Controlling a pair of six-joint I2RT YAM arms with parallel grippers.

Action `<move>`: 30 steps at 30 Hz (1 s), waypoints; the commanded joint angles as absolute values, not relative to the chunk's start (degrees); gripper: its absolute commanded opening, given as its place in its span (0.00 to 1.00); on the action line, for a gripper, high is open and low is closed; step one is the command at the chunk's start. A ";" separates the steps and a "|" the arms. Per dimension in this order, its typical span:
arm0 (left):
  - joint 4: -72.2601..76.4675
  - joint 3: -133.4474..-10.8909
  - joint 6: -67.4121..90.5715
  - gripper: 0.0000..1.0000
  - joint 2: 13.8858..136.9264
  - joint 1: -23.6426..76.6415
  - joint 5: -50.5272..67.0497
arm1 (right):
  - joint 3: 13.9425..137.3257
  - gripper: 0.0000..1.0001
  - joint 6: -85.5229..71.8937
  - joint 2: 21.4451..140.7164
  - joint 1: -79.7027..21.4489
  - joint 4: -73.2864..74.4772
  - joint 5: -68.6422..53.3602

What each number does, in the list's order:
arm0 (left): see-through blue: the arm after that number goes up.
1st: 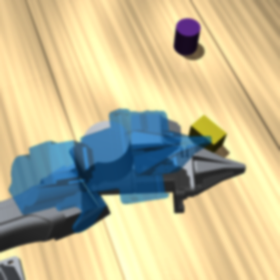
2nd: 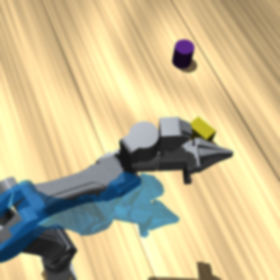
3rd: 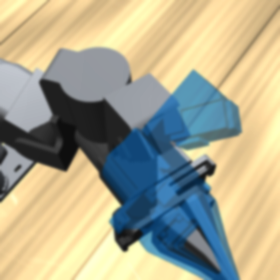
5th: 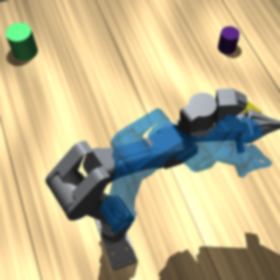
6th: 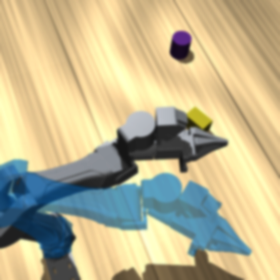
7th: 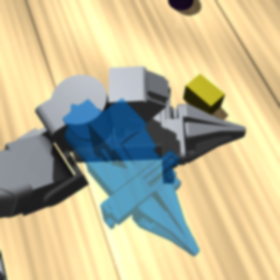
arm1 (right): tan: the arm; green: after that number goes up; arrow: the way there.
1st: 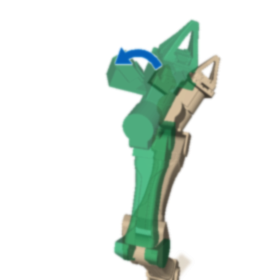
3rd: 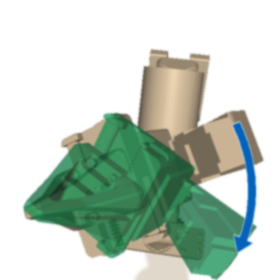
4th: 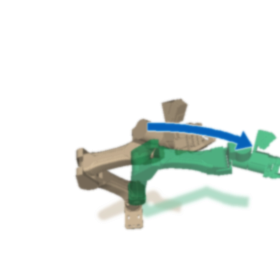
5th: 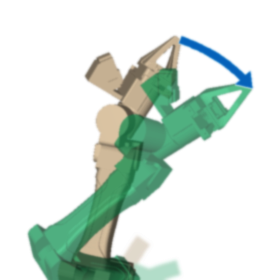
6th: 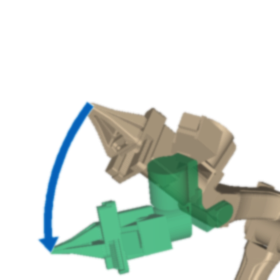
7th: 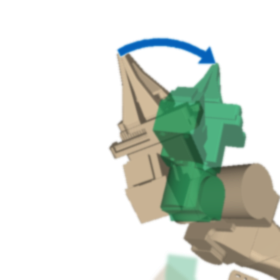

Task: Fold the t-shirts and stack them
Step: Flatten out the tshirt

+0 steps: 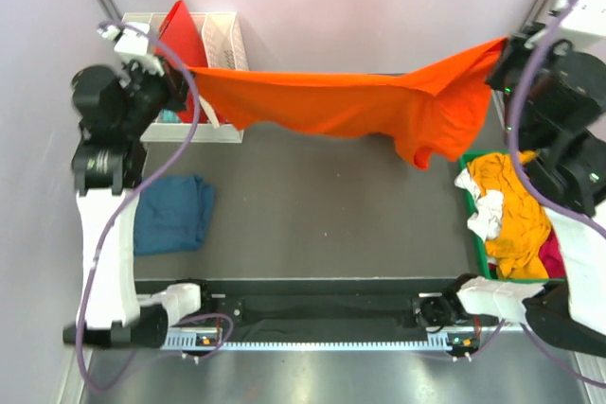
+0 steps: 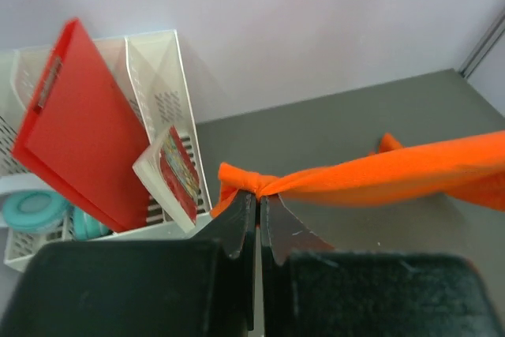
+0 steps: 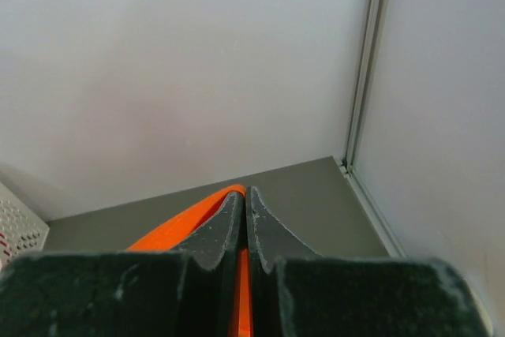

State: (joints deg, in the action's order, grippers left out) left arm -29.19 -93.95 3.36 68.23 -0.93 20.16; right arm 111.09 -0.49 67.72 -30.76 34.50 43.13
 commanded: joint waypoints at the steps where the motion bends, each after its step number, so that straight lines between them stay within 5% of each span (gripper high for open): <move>1: -31.36 -97.90 0.70 0.00 57.40 -1.06 19.87 | 118.28 0.00 4.22 61.79 -34.27 35.33 50.09; 5: -35.94 -103.35 2.10 0.00 54.15 -1.14 20.30 | 128.82 0.00 5.18 62.75 -34.37 38.15 49.57; 15: -39.20 -107.85 1.94 0.00 53.00 -1.14 18.37 | 127.98 0.00 7.12 63.72 -34.54 34.02 52.38; 23: -32.79 -89.34 -1.84 0.00 53.96 -0.97 20.91 | 105.07 0.00 1.61 64.68 -33.05 25.75 52.83; 30: -22.09 -72.98 -2.29 0.00 60.63 -1.05 23.82 | 83.34 0.00 -10.63 68.99 -22.25 19.52 42.64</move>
State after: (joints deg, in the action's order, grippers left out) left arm -32.08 -80.01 -1.34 57.58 -0.73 22.39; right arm 91.07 -3.31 67.18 -26.92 25.82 46.89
